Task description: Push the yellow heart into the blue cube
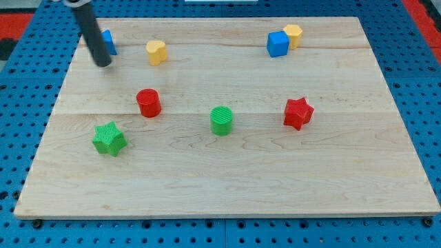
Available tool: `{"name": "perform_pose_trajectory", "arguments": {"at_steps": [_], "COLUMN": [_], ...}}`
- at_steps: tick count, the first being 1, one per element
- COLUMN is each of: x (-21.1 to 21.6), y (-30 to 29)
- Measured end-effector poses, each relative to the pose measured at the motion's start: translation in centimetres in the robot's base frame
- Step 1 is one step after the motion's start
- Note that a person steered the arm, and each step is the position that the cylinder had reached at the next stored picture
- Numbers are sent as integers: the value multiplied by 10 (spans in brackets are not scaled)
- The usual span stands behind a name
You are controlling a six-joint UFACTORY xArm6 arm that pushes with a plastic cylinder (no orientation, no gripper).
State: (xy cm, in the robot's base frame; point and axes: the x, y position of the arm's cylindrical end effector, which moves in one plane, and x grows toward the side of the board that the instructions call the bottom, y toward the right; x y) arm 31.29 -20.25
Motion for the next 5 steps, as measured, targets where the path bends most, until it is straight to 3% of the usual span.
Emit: {"name": "perform_pose_trajectory", "arguments": {"at_steps": [2,3,4,5], "x": [-13,7,15,23], "y": [159,197,219,154]}}
